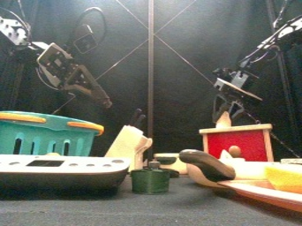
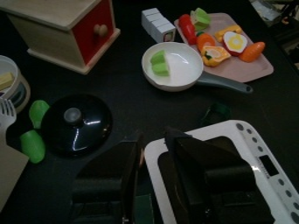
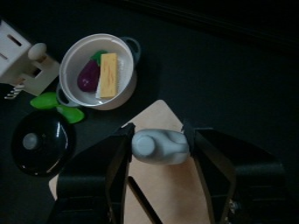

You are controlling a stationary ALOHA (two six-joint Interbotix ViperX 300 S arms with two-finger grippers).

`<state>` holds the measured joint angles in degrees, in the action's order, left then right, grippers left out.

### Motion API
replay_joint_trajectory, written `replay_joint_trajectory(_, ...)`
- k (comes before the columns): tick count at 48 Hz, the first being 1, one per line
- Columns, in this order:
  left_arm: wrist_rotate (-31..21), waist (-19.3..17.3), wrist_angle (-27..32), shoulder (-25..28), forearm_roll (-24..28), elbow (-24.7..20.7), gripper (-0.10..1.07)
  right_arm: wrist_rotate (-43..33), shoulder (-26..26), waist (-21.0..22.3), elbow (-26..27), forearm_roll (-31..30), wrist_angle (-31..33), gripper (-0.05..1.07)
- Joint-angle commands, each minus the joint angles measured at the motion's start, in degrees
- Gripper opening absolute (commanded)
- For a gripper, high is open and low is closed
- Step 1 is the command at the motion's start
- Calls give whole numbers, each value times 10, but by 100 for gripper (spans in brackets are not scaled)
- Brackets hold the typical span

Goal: Place detergent near stove

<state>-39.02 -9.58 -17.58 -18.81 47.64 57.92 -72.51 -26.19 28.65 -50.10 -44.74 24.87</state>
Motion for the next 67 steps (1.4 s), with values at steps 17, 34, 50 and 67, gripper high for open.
replay_joint_trajectory(17,1,-6,-4,-4,-2,2,71,2,11,-117,53,-6,-76,73)
replay_joint_trajectory(34,-1,-7,-6,-34,-9,21,71,-1,123,-286,113,-114,-77,73)
replay_joint_trajectory(50,1,-7,-6,-40,-21,27,71,0,280,-325,198,-134,-81,74)
replay_joint_trajectory(67,1,-7,-6,-39,-21,31,71,-3,358,-323,239,-136,-89,74)
